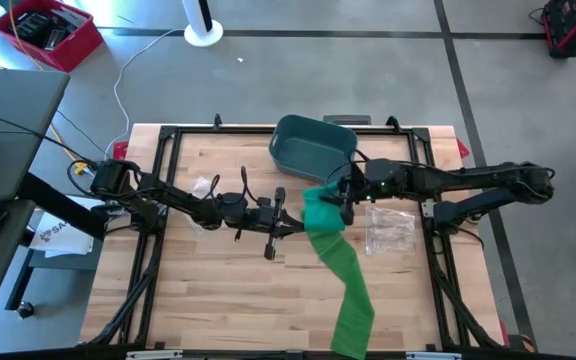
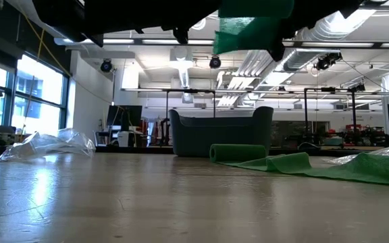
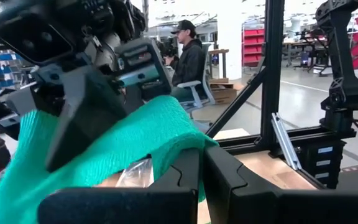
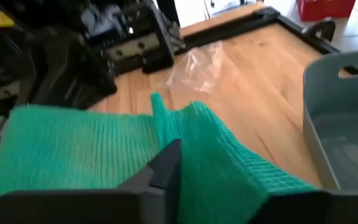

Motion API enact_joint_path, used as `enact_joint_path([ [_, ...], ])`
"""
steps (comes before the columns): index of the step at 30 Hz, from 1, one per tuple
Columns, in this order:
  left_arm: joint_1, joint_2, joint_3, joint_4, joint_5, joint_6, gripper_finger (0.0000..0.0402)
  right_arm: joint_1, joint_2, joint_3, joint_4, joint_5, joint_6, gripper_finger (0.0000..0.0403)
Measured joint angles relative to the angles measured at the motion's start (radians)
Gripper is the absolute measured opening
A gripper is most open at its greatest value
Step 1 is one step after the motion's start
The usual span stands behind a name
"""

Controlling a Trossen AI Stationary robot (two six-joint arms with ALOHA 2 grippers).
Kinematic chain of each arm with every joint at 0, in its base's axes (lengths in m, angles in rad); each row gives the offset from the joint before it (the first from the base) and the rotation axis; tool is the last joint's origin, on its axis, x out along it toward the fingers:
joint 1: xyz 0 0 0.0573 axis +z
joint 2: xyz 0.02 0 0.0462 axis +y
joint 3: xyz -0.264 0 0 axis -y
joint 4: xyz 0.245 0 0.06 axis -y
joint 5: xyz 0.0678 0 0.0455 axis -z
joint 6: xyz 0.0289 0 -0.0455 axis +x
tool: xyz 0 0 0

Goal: Roll bandage
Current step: Roll the light green bandage

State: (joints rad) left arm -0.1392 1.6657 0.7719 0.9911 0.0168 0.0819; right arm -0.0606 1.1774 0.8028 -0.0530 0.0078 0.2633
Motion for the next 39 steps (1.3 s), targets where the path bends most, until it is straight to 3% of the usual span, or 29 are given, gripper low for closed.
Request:
enact_joint_path([
  [8,-0.001,0.000,0.000,-0.029,-0.003,-0.029,0.0000,-0.030,0.000,0.000,-0.016,-0.036,-0.020,0.0192],
  [11,-0.001,0.000,0.000,-0.037,-0.006,-0.042,0.0000,-0.062,-0.007,0.000,-0.012,-0.176,-0.028,0.0198],
  [17,-0.001,0.000,0.000,-0.045,-0.019,-0.045,0.0000,-0.131,-0.008,0.000,-0.044,-0.555,-0.056,0.0200],
  [19,-0.001,0.000,0.000,-0.045,-0.023,-0.045,0.0000,-0.144,-0.008,0.000,-0.032,-0.594,-0.062,0.0200],
  [25,-0.002,0.000,0.000,-0.045,-0.027,-0.047,0.0000,-0.171,-0.008,0.000,-0.017,-0.496,-0.091,0.0200],
  [31,-0.023,0.000,0.000,-0.005,-0.029,-0.023,0.0000,-0.095,-0.057,0.000,-0.076,-0.456,-0.291,0.0200],
  [39,-0.052,-0.032,0.000,0.073,-0.028,0.026,0.0000,0.102,-0.126,0.000,-0.223,-0.055,-0.419,0.0199],
])
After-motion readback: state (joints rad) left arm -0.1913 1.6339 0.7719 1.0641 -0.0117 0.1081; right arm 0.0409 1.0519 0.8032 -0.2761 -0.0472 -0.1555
